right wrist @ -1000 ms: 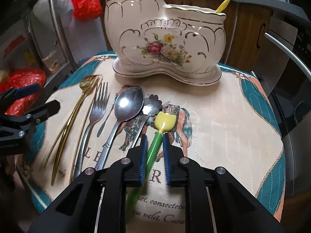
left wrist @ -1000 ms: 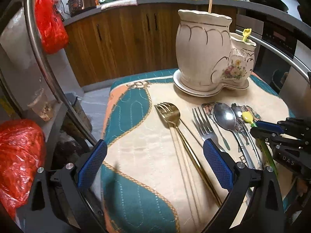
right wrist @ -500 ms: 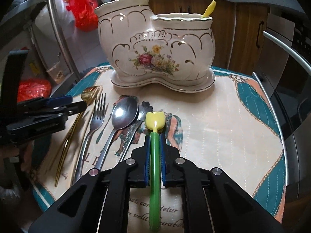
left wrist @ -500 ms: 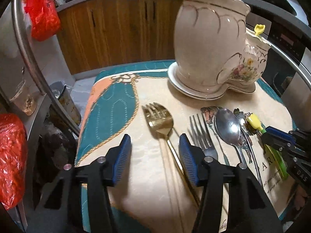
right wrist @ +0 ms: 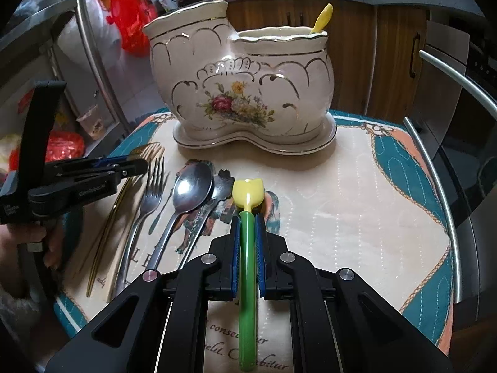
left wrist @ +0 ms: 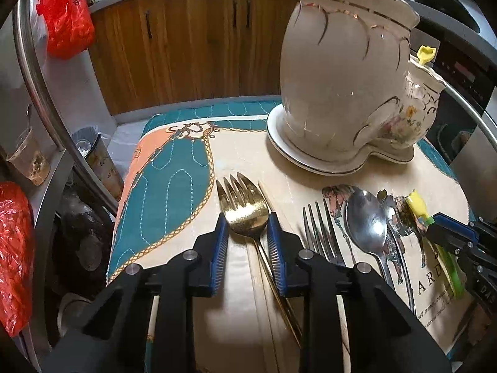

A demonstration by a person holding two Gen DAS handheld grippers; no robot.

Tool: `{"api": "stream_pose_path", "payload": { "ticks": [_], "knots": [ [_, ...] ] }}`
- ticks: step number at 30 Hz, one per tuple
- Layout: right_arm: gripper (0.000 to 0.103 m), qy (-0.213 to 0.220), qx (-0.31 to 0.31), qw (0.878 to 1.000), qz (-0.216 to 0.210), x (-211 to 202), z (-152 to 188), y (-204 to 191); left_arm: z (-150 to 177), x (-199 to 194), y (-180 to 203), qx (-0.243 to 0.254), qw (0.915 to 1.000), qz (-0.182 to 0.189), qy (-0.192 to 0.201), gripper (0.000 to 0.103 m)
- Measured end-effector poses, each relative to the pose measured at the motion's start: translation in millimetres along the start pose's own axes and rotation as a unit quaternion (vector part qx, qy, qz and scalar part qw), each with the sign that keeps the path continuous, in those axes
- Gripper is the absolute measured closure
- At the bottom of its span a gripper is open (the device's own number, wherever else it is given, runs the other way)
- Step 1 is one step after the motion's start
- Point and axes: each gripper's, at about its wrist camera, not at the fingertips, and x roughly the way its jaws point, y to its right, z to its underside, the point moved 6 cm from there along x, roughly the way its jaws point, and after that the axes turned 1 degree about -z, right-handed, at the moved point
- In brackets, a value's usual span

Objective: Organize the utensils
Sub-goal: 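Grasp the gold fork by its handle with the left gripper, then lift the gold fork and green spoon up over the ceramic holder with both grippers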

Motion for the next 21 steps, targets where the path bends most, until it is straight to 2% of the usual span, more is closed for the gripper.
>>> {"api": "stream_pose_path", "payload": {
  "ticks": [5, 13, 21],
  "knots": [
    [0.093, 0.012, -0.001, 1.000, -0.005, -5.0, -3.0, -0.5, -1.3, -9.7, -8.0, -0.017, 0.9996, 0.014, 0.015, 0.078],
    [0.093, 0.065, -0.006, 0.998, -0.015, -23.2, -15.5, -2.4, -6.5, -59.2, -5.2, -0.007, 0.9946, 0.036, 0.097, 0.078],
    [0.093, 0.116, -0.009, 0.993, -0.020, -40.8, -26.0, -4.9, -8.4, -109.9, 2.8, 0.010, 0.9859, 0.054, 0.158, 0.078]
  ]
}}
